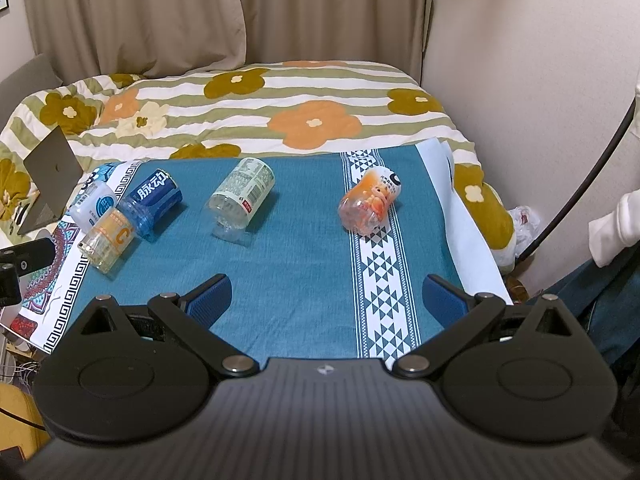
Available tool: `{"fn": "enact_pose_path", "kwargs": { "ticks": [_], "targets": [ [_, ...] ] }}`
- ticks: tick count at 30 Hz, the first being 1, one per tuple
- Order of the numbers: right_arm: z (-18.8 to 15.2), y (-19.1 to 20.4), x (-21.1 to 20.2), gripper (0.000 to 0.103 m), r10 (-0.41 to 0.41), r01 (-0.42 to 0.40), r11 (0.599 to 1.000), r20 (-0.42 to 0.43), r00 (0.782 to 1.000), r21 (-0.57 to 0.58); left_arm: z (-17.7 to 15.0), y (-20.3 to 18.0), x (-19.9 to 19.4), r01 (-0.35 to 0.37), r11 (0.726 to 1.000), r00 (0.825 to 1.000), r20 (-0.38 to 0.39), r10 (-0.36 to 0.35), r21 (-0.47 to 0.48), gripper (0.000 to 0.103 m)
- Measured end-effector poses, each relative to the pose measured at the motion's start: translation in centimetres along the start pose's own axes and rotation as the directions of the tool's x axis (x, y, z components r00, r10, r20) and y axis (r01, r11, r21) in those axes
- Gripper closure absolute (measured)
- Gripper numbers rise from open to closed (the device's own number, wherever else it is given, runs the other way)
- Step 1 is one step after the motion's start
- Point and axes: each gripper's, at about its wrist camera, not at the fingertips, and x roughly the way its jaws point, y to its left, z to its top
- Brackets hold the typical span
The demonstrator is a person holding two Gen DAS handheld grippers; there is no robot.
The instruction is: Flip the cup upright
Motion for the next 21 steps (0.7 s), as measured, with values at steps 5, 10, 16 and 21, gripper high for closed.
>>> {"fn": "enact_pose_path", "kwargs": {
  "ticks": [5, 10, 16, 21],
  "targets": [
    [-0.08, -0.01, 0.06, 0.0, 0.0, 0.0, 1.0, -0.001, 1.0, 0.0, -0.02, -0.07, 0.0, -0.002, 1.0, 1.0, 0.002, 0.002, 0.001, 0.0],
    [-0.12, 0.07, -0.03, 0.0, -0.001, 0.001, 1.0, 0.0, 1.0, -0.001, -0.13, -0.15, -0.05, -0.003, 1.0, 1.0, 0.004, 0.003, 0.001, 0.0],
    [-0.73, 0.26, -0.06, 0.0, -0.008, 0.008, 1.0, -0.001, 1.0, 0.0, -0.12, -0.12, -0.07, -0.003, 1.0, 1.0, 0.005, 0.003, 0.002, 0.0],
    [-0.86, 0.24, -0.04, 0.0, -0.008, 0.008, 1.0, -0.001, 1.0, 0.001, -0.16, -0.05, -0.08, -0.003, 1.0, 1.0, 0.005, 0.003, 0.001, 0.0]
  ]
}}
